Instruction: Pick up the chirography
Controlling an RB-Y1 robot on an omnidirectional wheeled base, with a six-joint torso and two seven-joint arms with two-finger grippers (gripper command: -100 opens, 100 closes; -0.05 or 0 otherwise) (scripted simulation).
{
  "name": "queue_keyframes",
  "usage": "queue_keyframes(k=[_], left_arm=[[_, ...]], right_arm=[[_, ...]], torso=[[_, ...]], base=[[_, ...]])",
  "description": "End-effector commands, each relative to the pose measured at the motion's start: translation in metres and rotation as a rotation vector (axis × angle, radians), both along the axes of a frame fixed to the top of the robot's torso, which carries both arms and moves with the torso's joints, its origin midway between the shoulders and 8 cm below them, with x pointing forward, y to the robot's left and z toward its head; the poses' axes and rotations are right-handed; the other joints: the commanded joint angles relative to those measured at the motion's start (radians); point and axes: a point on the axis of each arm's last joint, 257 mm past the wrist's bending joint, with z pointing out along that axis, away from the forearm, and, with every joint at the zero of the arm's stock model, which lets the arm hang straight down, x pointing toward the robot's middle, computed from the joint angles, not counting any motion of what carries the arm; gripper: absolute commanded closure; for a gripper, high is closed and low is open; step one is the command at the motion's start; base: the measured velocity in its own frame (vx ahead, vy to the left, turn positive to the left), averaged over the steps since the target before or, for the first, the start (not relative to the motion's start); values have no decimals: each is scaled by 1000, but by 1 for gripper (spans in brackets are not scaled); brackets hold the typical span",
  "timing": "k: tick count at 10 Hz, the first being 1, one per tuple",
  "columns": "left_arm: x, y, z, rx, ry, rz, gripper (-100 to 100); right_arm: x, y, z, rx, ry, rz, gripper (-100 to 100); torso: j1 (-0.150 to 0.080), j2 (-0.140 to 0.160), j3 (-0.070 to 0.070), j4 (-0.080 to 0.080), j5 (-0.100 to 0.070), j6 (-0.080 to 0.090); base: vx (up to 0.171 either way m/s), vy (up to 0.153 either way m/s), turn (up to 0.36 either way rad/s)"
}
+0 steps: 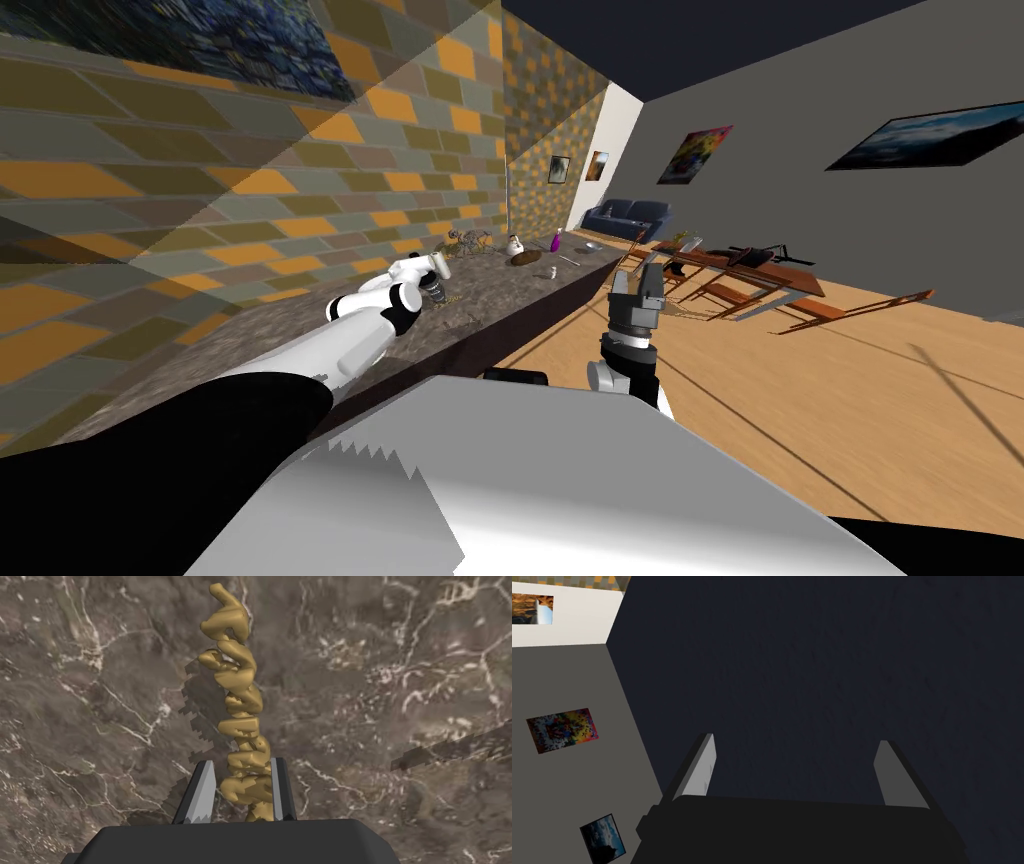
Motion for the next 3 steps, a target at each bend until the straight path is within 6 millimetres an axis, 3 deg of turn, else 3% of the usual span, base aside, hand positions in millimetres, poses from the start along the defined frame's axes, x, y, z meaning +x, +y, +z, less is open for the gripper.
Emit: queue_keyframes(k=[1,2,3], left_arm=[[2,-6,0,-2,3,-49,100],[3,-5,0,-2,-3,-25,100],[2,-5,0,-1,-1,-31,0]], right_arm=[[0,0,0,0,0,0,0],[0,0,0,0,0,0,0],[0,0,0,0,0,0,0]], torso=[[0,0,0,0,0,0],[1,1,0,0,0,-3],[3,2,1,0,1,-1]], base=[[37,-60,218],[23,-43,78],[3,-7,-10]])
